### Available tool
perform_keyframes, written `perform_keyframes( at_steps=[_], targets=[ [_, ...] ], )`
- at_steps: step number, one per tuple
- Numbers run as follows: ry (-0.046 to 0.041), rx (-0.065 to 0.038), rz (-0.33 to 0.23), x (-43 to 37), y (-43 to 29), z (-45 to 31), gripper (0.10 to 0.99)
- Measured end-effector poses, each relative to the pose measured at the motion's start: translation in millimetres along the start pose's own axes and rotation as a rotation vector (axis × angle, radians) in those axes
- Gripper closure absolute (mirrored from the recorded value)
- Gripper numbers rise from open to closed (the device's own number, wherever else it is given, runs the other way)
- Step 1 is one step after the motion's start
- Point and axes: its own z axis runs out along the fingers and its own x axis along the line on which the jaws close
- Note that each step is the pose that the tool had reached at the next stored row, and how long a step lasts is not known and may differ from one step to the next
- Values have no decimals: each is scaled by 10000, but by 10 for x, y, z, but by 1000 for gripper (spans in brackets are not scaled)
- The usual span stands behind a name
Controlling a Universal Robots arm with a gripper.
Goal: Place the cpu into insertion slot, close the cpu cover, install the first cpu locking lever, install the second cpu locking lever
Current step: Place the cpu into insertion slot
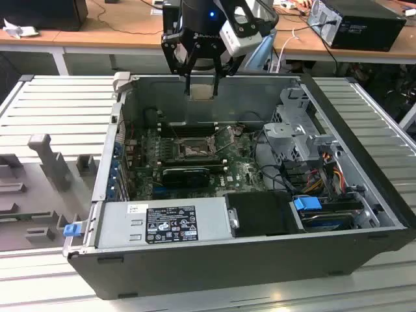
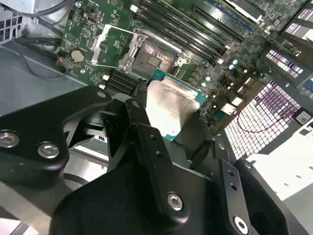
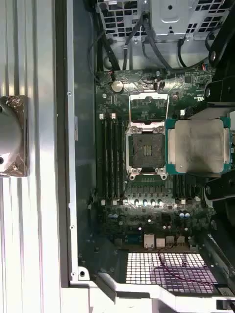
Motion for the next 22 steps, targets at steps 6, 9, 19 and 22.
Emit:
perform_keyframes(
  at_steps=[6, 9, 19, 22],
  targets=[
    [-118, -25, 1312, 0, 0, 2, 561],
    [-157, -32, 1754, 0, -1, 4, 561],
    [-280, -60, 3123, 6, -1, 7, 561],
    [-316, -67, 3517, 7, -1, 8, 561]
  ],
)
